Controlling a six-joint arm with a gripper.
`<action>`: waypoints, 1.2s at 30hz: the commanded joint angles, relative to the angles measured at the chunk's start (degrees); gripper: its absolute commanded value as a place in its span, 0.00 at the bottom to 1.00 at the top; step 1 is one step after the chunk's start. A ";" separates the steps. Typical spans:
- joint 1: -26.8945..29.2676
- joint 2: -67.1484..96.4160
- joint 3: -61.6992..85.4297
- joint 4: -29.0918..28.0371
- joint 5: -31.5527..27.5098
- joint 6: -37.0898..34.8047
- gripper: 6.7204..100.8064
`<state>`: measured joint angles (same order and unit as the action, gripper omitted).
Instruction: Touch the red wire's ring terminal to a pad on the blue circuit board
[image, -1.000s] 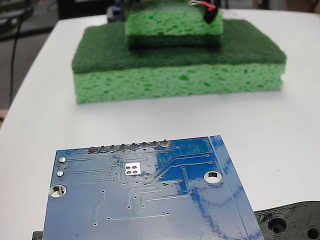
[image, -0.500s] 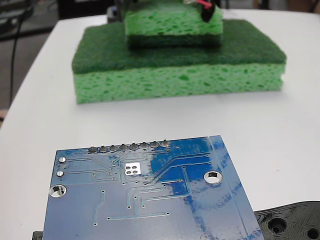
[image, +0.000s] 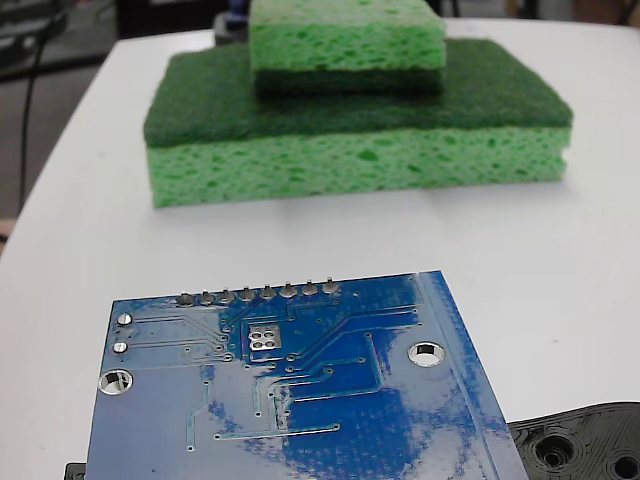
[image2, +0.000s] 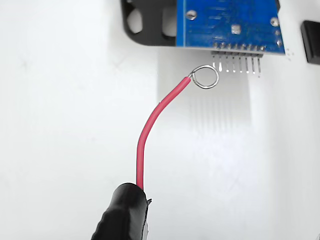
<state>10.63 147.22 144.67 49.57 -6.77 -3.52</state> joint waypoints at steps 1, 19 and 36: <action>1.58 -8.79 -9.76 2.81 -1.85 -2.72 0.99; 11.07 -42.45 -44.65 21.27 -11.16 -18.37 0.99; 11.25 -54.32 -49.92 21.36 -11.34 -22.50 0.99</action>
<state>21.80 92.72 95.27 71.02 -18.19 -26.02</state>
